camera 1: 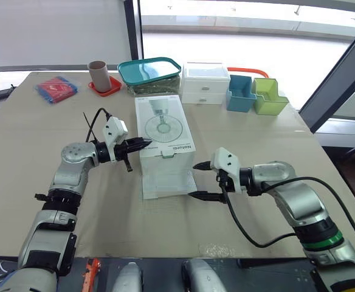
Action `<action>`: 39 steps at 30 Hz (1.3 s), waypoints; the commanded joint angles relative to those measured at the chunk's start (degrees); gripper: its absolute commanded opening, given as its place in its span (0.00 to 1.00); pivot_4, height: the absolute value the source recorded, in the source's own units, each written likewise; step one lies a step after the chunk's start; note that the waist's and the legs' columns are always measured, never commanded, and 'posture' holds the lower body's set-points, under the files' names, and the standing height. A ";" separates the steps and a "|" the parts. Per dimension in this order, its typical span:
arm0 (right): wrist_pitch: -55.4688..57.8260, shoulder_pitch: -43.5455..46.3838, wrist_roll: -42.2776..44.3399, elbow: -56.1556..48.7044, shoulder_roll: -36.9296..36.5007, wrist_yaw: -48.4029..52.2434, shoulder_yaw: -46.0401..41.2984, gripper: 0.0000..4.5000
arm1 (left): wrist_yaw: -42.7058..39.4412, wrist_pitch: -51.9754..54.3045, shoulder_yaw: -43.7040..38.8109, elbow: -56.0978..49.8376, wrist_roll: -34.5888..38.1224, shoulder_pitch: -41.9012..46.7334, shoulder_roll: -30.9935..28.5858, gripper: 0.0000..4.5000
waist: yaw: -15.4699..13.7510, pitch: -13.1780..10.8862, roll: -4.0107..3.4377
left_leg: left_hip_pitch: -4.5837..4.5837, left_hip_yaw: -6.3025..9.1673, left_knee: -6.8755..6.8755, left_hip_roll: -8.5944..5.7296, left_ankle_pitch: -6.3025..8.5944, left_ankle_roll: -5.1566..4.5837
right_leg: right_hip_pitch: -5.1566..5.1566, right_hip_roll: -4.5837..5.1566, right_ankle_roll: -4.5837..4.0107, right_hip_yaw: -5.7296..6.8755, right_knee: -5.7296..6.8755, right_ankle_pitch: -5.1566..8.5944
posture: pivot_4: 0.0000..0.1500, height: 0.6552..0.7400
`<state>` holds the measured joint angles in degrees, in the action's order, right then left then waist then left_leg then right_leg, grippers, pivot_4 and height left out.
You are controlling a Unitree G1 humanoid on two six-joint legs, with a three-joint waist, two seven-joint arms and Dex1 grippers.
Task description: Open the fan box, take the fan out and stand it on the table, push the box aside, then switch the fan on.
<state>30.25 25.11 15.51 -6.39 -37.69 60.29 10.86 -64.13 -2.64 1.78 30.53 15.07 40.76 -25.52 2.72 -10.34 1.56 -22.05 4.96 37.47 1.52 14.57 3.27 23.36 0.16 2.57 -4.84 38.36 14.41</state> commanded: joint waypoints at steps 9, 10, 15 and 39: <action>-1.61 6.61 -2.09 10.42 5.13 -1.87 1.15 1.00 | 0.18 0.60 1.22 -0.19 -1.47 -1.89 0.33 0.01 | 0.01 0.01 -0.01 | 0.01 0.00 0.00 0.00 0.00 0.00 | 0.00 0.00 -0.01 0.01 0.01 0.00 | 1.00 1.00; -1.73 6.92 -2.10 10.95 5.25 -1.72 1.17 1.00 | 0.27 0.60 1.22 -0.25 -1.50 -1.99 0.34 0.01 | 0.01 0.01 -0.01 | 0.00 0.00 0.00 0.00 0.00 0.00 | 0.01 0.01 -0.01 0.01 0.00 -0.01 | 1.00 1.00; -0.55 7.31 -0.12 10.35 6.02 -0.29 0.27 1.00 | 0.68 0.55 1.13 -0.50 -1.62 -2.31 0.29 0.01 | 0.01 0.01 -0.01 | -0.01 0.00 -0.01 0.00 0.00 0.00 | 0.01 0.02 0.00 0.02 0.00 0.00 | 1.00 1.00; 6.29 6.64 7.26 4.51 6.25 0.23 -2.65 0.88 | 1.79 -2.80 1.72 2.28 -3.23 -1.72 1.42 0.00 | 0.00 0.02 -0.04 | 0.01 0.00 0.01 0.00 0.00 0.00 | -0.01 0.02 0.00 0.01 0.01 -0.01 | 1.00 1.00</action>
<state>36.37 30.34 20.96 0.81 -31.58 60.21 10.50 -62.29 -6.21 1.85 30.89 13.98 40.05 -24.22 2.73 -10.32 1.52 -22.04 4.96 37.48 1.51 14.57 3.27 23.35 0.17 2.57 -4.83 38.37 14.41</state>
